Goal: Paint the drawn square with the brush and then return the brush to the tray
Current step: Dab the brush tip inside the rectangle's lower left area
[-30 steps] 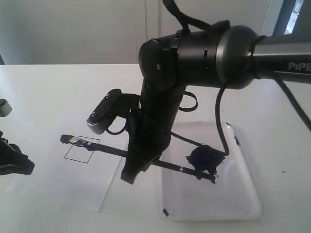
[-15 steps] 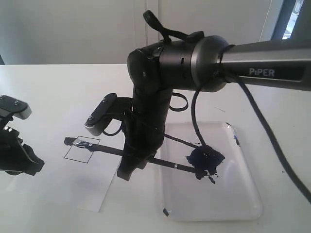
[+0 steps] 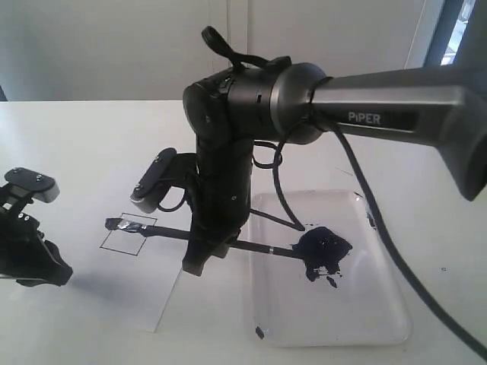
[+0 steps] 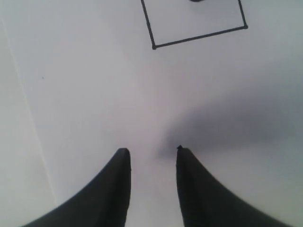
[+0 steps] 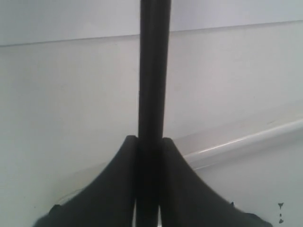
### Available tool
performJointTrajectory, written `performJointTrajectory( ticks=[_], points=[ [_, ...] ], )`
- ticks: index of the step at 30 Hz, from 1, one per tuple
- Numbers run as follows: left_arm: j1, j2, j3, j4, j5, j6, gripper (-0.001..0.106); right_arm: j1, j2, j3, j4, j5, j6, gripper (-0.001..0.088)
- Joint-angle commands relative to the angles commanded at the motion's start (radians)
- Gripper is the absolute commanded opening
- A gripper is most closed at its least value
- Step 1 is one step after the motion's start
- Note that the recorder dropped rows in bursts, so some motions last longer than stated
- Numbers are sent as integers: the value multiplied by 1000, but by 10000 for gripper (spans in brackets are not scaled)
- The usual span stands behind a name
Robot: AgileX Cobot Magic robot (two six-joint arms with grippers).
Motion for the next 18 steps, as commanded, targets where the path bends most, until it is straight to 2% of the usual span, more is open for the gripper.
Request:
performJointTrajectory(
  ticks=[13, 18],
  points=[
    [0, 0, 0, 0, -2, 0, 390, 0, 50, -76, -33, 8, 3, 0],
    [0, 0, 0, 0, -4, 0, 390, 0, 66, -76, -43, 18, 3, 0]
  ],
)
